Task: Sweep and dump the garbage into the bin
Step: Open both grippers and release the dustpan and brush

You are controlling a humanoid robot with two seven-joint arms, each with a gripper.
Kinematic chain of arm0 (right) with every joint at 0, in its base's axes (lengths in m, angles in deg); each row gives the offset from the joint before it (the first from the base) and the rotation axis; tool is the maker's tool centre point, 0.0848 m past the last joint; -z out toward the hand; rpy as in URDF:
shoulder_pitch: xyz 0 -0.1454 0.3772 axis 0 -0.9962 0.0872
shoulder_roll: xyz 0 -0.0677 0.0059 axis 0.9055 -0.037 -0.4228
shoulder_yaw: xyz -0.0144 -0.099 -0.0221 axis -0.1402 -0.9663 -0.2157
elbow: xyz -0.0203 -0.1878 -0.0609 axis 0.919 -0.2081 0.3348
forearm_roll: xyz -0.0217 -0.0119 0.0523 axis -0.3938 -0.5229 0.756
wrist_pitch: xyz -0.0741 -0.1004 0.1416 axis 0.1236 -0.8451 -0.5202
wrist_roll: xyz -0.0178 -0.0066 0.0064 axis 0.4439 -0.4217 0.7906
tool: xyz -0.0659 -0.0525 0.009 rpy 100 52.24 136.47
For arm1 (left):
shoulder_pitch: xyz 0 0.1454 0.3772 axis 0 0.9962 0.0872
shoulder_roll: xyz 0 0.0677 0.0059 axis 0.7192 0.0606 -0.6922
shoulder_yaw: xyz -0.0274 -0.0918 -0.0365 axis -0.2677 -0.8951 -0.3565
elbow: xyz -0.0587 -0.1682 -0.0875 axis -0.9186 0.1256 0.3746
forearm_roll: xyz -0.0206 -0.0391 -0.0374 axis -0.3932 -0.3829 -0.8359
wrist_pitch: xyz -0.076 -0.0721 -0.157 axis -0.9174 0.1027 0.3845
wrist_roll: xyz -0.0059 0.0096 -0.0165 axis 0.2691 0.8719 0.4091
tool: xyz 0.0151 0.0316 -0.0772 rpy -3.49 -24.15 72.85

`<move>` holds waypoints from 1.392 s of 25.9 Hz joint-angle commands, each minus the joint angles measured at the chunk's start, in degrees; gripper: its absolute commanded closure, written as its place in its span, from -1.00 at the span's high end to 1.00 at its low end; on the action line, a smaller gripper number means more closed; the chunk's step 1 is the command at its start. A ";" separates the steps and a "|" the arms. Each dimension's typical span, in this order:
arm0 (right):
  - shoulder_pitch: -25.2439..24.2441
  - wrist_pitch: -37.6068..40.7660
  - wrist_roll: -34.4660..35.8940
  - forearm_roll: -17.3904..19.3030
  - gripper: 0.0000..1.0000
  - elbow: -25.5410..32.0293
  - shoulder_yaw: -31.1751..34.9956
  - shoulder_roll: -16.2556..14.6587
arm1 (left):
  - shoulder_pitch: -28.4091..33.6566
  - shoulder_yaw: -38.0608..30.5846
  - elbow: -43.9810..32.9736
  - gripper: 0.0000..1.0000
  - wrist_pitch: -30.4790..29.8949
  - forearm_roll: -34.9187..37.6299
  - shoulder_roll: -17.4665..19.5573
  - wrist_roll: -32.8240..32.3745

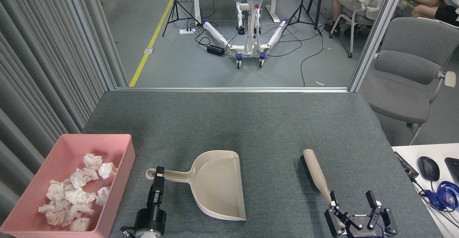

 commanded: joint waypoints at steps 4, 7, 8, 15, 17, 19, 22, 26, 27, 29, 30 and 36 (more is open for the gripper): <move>0.04 0.76 -0.03 0.26 0.96 0.00 1.38 -0.17 | -1.84 -0.18 4.43 -0.98 -1.00 0.41 0.12 0.02; 0.04 0.58 -0.29 0.62 0.96 0.00 1.47 -0.08 | -2.01 -0.27 5.22 0.81 -1.79 0.15 0.29 -0.07; -0.05 0.76 -0.56 0.70 0.96 -0.09 1.38 -0.17 | -2.28 -0.18 5.22 0.95 -1.96 -0.03 0.38 -0.15; 0.04 0.94 -0.56 1.49 0.96 -0.09 3.14 -0.26 | -2.19 -0.09 5.92 1.00 -1.70 -0.29 1.88 -0.15; -0.05 1.02 -0.56 1.67 0.96 -0.09 3.31 -0.17 | -2.19 -0.09 6.27 1.00 -1.70 -0.38 2.23 -0.24; -0.05 0.94 -0.56 1.93 0.96 -0.18 3.31 -0.17 | -1.84 -0.01 6.27 1.00 -1.70 -0.47 2.32 -0.15; -0.05 0.94 -0.47 2.11 0.96 -0.18 3.49 -0.17 | 0.53 -0.01 5.22 1.00 -2.05 -0.20 2.14 0.02; -0.05 1.02 -0.56 2.11 0.96 -0.18 3.40 -0.08 | 6.33 0.34 -2.69 1.00 -1.52 2.61 2.23 1.60; -0.14 0.94 -0.56 2.11 0.96 -0.18 3.40 -0.17 | 8.18 0.34 -5.33 1.00 -0.82 4.46 2.14 2.57; -0.14 0.94 -0.56 2.28 0.96 -0.18 3.40 -0.17 | 11.70 0.34 -12.88 1.00 4.89 11.04 2.49 3.71; -0.14 0.94 -0.56 2.37 0.96 -0.18 3.40 -0.26 | 12.93 0.34 -16.75 1.00 8.58 14.65 2.84 3.71; -0.14 0.94 -0.73 3.60 0.96 -0.18 3.31 -0.34 | 17.67 0.26 -29.24 1.00 12.80 35.22 6.01 2.04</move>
